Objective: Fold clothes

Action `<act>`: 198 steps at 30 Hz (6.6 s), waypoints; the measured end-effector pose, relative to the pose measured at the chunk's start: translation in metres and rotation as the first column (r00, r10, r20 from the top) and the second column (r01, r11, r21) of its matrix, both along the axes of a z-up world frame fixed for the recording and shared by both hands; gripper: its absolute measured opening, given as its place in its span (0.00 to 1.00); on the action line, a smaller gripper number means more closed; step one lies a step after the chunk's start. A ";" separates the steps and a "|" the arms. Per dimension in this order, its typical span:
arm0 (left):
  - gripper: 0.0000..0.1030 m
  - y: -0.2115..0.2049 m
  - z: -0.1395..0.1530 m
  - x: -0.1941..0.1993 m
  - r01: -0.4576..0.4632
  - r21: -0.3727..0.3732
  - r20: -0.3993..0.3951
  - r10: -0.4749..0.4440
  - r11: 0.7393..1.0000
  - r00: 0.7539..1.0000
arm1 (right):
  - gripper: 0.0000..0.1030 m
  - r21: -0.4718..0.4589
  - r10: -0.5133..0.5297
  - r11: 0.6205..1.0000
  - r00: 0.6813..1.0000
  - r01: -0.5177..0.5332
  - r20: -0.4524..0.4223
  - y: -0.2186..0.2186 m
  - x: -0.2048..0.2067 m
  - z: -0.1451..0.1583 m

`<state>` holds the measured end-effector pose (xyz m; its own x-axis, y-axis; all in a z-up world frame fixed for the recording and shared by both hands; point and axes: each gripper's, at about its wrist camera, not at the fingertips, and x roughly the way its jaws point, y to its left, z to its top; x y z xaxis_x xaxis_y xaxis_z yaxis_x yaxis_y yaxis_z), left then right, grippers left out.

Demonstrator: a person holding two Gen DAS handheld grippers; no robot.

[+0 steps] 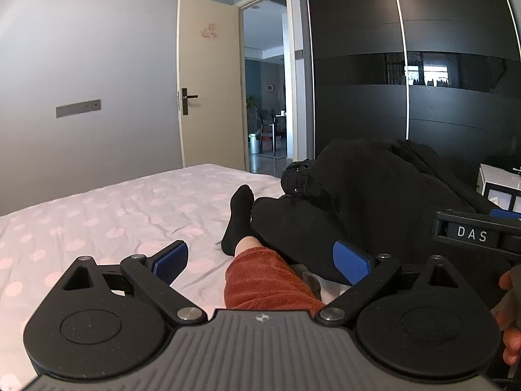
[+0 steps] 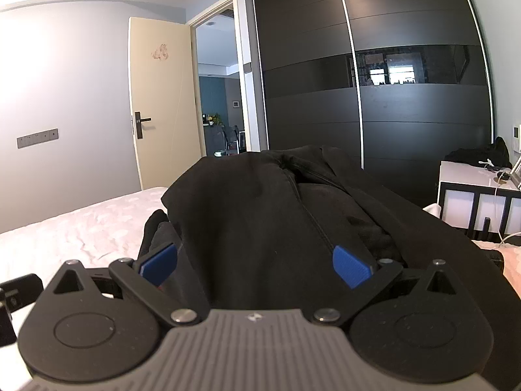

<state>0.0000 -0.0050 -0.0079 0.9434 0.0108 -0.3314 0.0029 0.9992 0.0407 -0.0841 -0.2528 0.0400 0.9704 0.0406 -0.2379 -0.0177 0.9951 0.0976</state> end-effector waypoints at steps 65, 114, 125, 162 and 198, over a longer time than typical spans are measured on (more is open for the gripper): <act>0.13 -0.006 0.076 0.242 0.202 -0.346 -0.148 -0.266 0.916 0.953 | 0.15 -0.267 0.029 0.963 0.998 -0.043 -0.055 -0.034 0.247 0.145; 0.49 0.302 0.043 -0.215 -0.669 -0.236 -0.561 0.464 0.705 0.686 | 0.14 -0.030 0.744 0.375 0.320 -0.927 -0.586 0.407 0.093 -0.047; 0.63 0.439 -0.003 -0.197 -0.823 -0.199 -0.539 0.642 0.532 0.545 | 0.61 0.095 0.615 0.422 0.207 -0.902 -0.761 0.374 0.072 -0.086; 0.65 0.476 -0.006 -0.176 -0.829 -0.158 -0.502 0.679 0.537 0.536 | 0.07 -0.412 0.139 0.866 0.928 -0.283 -0.345 0.153 0.230 0.093; 0.28 0.554 -0.174 -0.004 -0.762 -0.415 -0.850 0.087 0.498 0.520 | 0.07 -0.593 0.035 0.769 0.941 -0.241 -0.338 0.148 0.256 0.055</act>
<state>-0.0039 0.5493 -0.1820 0.3540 -0.1986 -0.9139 -0.7437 0.5328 -0.4039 0.1715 -0.1047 0.0953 0.8461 -0.0872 -0.5258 -0.2332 0.8266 -0.5122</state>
